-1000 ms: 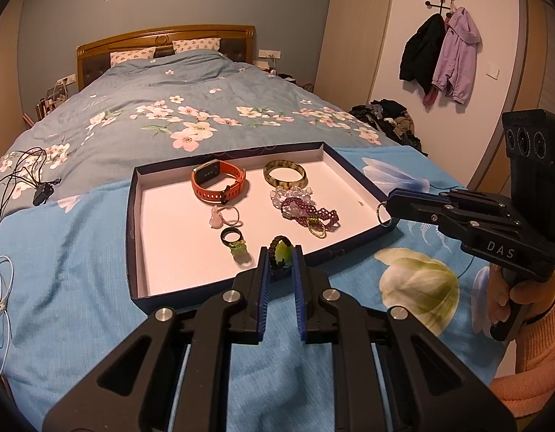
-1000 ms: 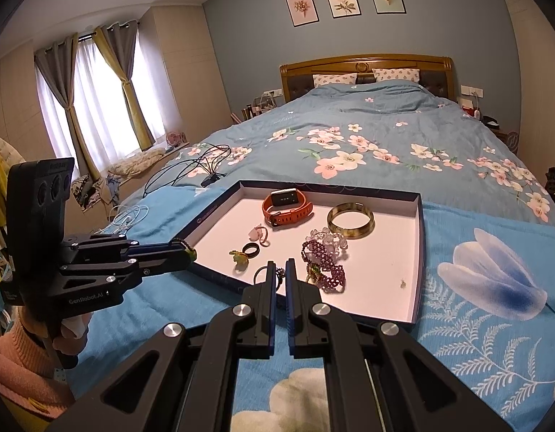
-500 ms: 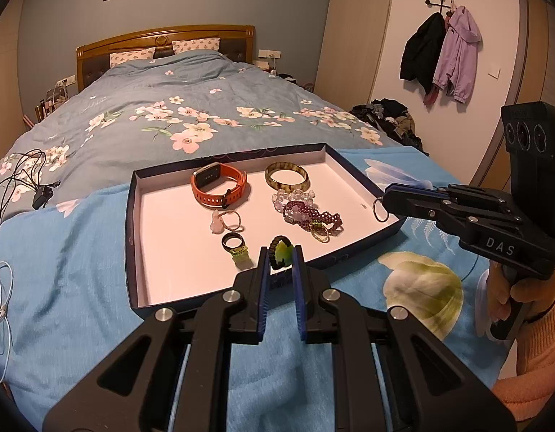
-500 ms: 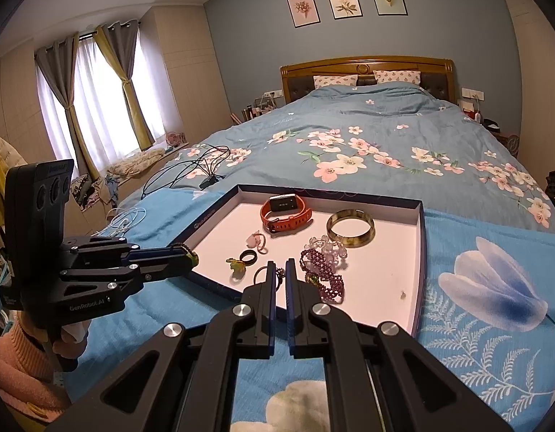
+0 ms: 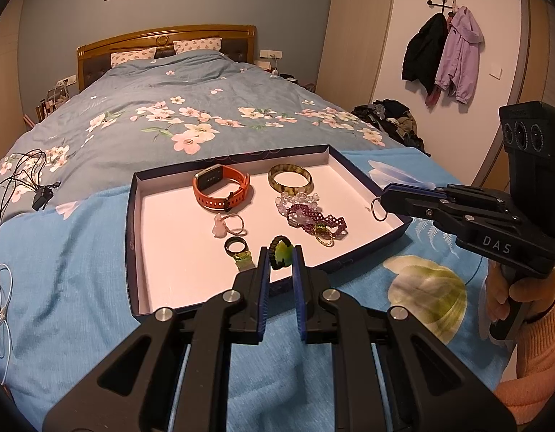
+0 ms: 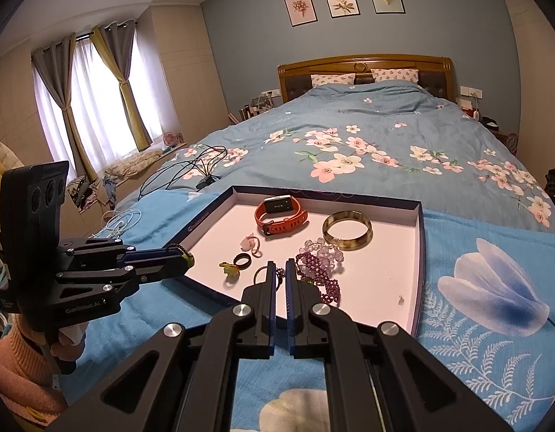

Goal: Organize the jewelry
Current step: 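Move the left tool's hair tie over the tray while the right tool follows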

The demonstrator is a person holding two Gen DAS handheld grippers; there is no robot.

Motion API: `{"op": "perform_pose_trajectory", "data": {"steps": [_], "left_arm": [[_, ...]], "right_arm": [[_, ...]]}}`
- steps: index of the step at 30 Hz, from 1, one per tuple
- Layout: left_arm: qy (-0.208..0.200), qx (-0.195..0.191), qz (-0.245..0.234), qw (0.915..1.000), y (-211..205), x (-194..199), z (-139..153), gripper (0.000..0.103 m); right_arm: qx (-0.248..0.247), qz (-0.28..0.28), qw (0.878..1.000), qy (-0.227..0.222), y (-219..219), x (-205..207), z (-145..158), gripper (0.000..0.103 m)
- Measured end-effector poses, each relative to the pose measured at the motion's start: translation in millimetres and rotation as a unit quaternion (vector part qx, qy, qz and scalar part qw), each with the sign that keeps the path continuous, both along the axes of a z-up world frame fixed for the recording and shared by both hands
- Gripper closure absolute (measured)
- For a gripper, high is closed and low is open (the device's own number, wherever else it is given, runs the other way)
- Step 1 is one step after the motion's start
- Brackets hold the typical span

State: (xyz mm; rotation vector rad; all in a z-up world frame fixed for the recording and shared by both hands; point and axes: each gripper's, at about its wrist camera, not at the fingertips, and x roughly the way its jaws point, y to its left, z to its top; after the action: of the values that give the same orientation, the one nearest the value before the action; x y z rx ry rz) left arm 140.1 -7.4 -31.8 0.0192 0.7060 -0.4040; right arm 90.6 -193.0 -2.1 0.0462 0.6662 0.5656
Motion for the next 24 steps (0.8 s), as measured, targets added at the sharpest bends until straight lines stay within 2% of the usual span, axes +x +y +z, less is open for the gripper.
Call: {"op": "perform_pose_trajectory", "data": {"steps": [24], "left_arm": [[0.0, 0.001, 0.005, 1.0, 4, 4, -3, 0.09]], "right_arm": [[0.009, -0.005, 1.0, 0.013, -4, 12, -8, 0.099]]}}
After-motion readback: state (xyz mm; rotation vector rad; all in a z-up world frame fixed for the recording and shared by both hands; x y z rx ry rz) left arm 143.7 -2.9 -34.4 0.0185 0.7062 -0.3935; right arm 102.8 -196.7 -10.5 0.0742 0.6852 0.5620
